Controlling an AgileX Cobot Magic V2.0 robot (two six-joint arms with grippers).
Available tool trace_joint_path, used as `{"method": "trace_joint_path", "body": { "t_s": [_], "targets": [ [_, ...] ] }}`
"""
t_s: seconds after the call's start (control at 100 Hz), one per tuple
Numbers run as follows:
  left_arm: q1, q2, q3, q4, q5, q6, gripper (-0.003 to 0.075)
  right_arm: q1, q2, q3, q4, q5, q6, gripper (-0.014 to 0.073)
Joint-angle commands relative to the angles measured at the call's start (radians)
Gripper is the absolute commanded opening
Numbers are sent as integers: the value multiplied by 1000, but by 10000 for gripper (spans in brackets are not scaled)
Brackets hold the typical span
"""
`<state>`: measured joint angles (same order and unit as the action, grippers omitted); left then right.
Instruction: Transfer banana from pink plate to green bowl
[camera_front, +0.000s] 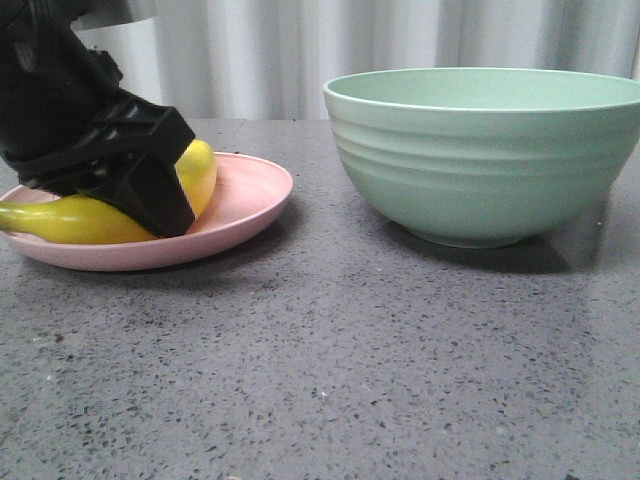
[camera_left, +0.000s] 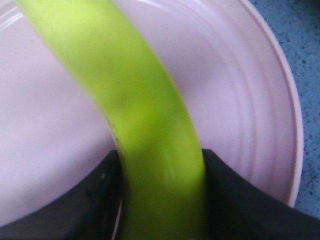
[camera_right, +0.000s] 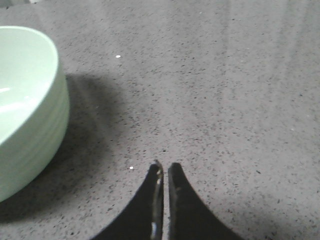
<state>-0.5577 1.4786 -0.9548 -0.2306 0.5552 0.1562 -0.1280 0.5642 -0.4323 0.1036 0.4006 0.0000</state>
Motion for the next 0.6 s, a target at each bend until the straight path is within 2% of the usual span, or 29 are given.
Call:
{"method": "trace_joint_path", "body": {
  "t_s": [0.0,0.15,0.22,0.37,0.44,0.51,0.59],
  "targets": [
    [-6,-33,-61,-18,-18,-10,225,20,21,-80,-15,-7,0,-61],
    [-27,-59,-132,-25,28,-4,225,79,76,-199,-15,128,0,-29],
    [-56,-72,-170,-25,53,7,225,121,114,-254,-15,180,0,53],
    [-140,-89,-243,-25,99,23,224,226,209,-370,31,242,0,332],
    [-187,-89,-265,-37,109,23,224,270,254,-428,91,253,0,426],
    [-234,-89,-280,-49,109,23,224,315,295,-486,151,257,0,472],
    [-289,-89,-285,-49,100,23,224,361,349,-547,210,260,0,478]
  ]
}}
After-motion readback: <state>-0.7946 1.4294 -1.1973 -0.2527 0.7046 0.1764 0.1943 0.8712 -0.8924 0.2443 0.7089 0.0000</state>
